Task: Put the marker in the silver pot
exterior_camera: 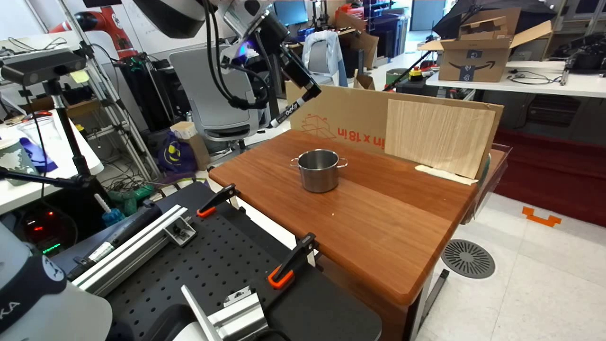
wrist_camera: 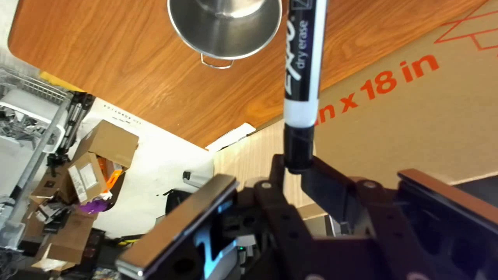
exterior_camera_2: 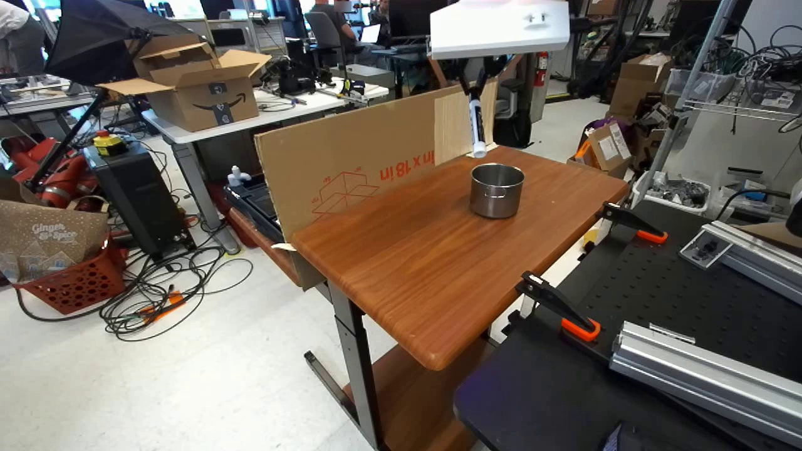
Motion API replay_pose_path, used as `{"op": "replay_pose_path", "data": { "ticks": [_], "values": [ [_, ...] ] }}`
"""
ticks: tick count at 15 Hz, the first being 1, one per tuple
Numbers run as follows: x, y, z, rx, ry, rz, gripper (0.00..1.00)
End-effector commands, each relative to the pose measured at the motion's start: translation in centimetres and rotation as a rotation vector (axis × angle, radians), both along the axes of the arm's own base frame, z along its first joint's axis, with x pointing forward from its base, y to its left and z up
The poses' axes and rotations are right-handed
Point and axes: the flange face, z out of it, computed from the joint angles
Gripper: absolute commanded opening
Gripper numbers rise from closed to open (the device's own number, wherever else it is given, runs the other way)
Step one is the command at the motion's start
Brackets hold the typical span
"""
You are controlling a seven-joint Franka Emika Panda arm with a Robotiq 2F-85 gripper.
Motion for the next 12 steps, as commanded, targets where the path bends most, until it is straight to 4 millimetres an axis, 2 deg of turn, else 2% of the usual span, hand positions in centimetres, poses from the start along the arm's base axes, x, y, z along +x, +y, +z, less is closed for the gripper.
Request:
{"op": "replay_pose_path", "data": {
  "ticks": [1, 5, 12],
  "values": [
    [-1.6, -1.1, 0.2, -0.059, -0.086, -0.097, 0.05],
    [-1.9, -2.8, -1.6, -0.109, -0.089, -0.202, 0.05],
    [-0.2, -5.3, -2.8, -0.144, -0.091, -0.317, 0.05]
  ]
}}
